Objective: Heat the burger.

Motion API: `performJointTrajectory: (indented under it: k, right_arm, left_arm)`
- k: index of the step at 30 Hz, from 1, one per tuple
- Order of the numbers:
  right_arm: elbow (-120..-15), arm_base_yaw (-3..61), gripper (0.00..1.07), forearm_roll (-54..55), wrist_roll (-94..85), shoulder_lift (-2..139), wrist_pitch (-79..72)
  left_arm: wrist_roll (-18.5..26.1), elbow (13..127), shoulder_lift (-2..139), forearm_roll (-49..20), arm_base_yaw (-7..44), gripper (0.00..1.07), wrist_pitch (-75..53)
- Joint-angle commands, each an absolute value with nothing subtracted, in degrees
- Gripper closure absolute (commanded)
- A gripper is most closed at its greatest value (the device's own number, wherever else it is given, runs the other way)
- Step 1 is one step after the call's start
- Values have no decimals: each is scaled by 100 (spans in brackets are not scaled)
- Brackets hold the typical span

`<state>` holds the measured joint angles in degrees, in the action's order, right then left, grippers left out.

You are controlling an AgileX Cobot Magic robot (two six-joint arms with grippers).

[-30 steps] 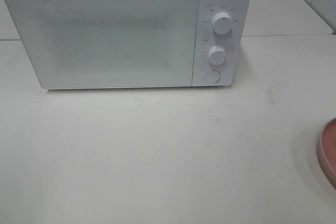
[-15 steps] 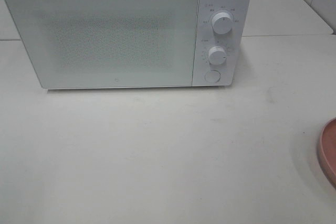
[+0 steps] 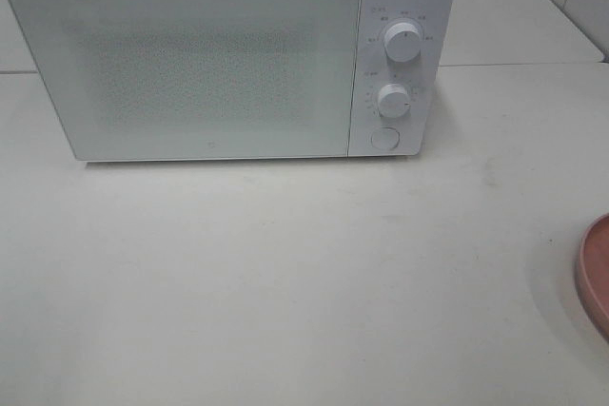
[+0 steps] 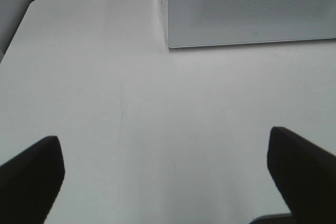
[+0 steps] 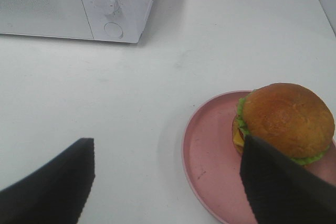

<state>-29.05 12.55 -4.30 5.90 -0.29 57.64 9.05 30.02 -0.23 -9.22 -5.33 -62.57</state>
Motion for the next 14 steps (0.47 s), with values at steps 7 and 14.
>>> performJointTrajectory:
  k: [7, 14]
  right_arm:
    - [-2882, 1203, 32, -447, 539, -149, 5695]
    - [-2882, 1203, 32, -447, 539, -149, 5695]
  left_arm:
    - [882, 2985, -160, -934, -533, 9, -6171]
    - [882, 2985, -160, -934, -533, 9, -6171]
